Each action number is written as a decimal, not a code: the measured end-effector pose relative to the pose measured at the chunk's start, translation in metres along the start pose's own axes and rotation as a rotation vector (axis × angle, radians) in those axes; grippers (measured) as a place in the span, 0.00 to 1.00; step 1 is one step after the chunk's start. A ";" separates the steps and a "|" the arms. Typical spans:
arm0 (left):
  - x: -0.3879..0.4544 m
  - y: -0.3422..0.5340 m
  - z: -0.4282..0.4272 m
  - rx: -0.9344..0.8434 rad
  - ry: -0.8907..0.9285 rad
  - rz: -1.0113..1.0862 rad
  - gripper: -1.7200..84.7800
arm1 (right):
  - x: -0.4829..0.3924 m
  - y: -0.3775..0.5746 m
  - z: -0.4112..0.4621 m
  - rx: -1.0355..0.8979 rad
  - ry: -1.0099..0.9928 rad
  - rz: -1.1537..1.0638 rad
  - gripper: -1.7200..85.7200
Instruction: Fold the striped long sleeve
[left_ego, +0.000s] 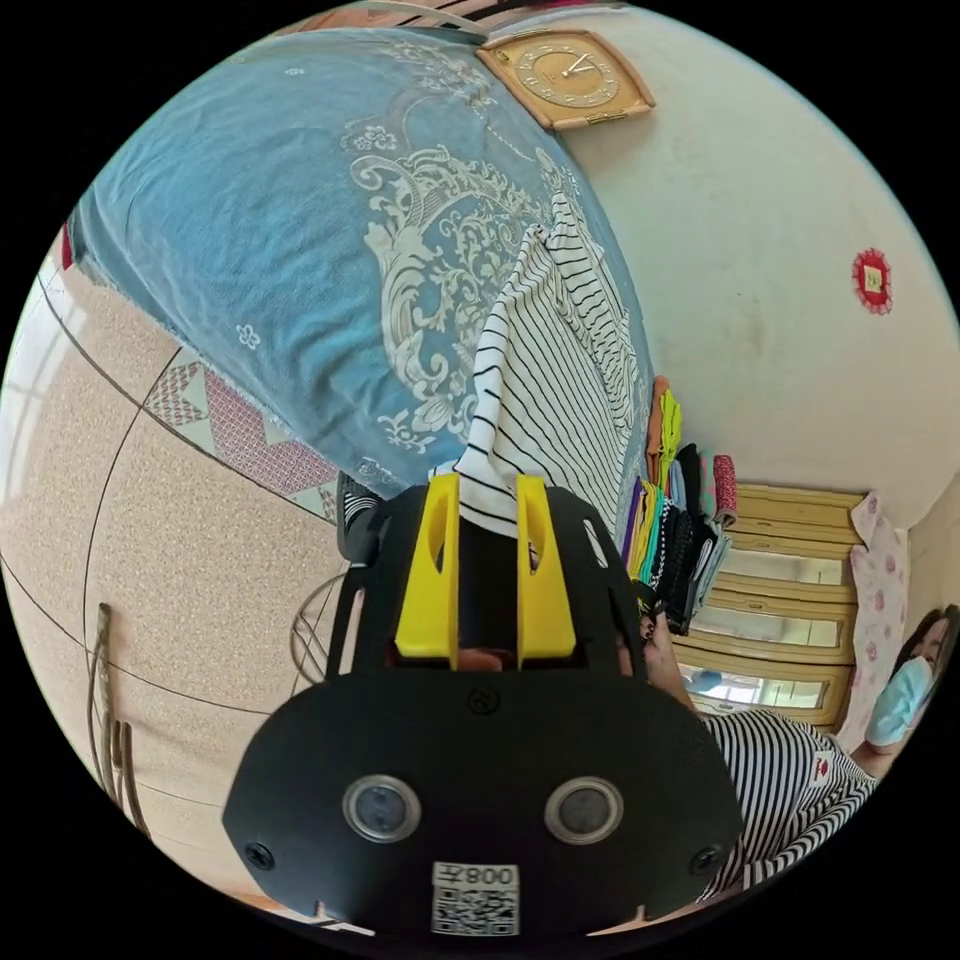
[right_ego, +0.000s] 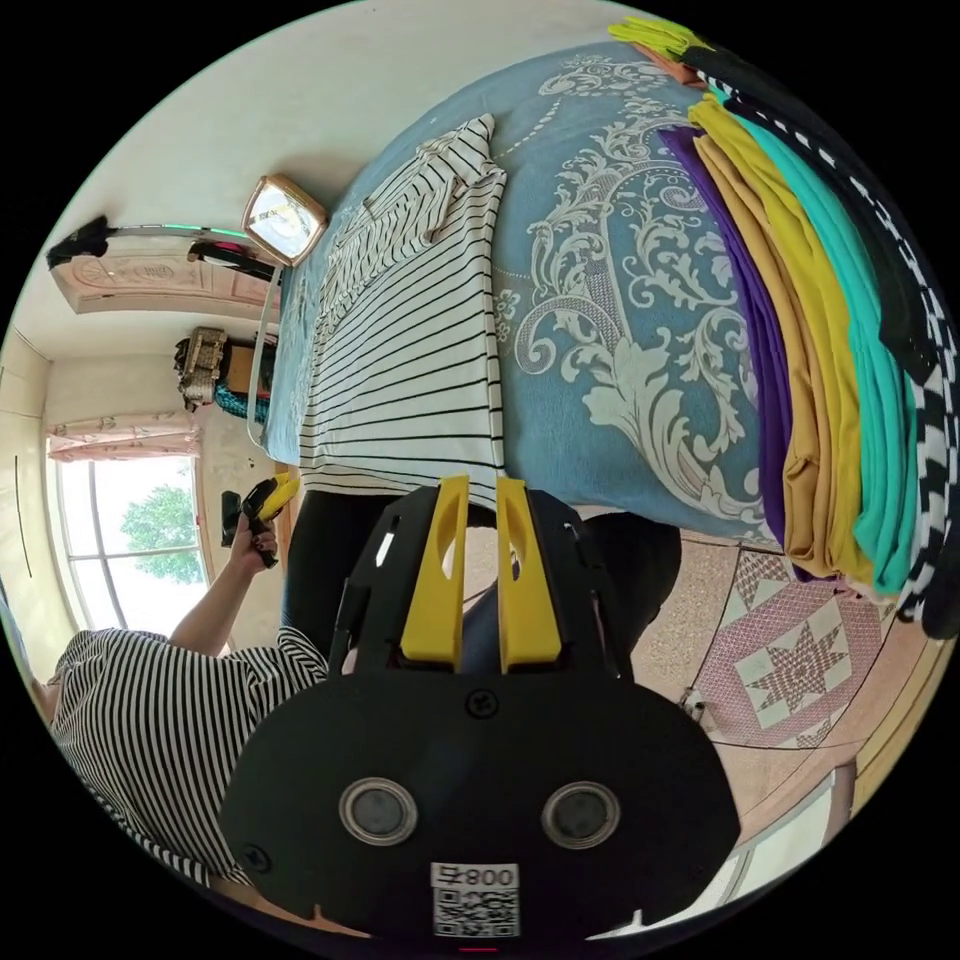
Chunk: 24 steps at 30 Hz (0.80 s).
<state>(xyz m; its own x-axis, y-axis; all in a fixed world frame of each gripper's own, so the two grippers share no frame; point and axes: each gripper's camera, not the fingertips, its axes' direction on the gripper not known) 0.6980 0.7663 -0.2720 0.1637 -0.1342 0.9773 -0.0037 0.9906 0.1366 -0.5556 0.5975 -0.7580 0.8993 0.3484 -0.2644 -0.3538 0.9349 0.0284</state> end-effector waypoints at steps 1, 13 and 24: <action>-0.013 0.002 0.007 -0.011 0.012 -0.010 0.14 | 0.001 0.004 0.000 0.000 -0.001 0.003 0.09; -0.086 0.010 0.061 -0.106 -0.021 0.027 0.16 | 0.006 0.031 0.031 -0.134 0.132 0.017 0.10; -0.143 0.033 0.103 -0.163 0.001 0.012 0.13 | 0.005 0.060 0.040 -0.211 0.177 0.004 0.09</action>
<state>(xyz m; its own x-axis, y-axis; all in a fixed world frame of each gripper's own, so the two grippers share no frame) 0.5729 0.8153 -0.3904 0.1651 -0.1227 0.9786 0.1541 0.9833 0.0972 -0.5620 0.6582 -0.7187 0.8456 0.3173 -0.4292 -0.4196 0.8922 -0.1671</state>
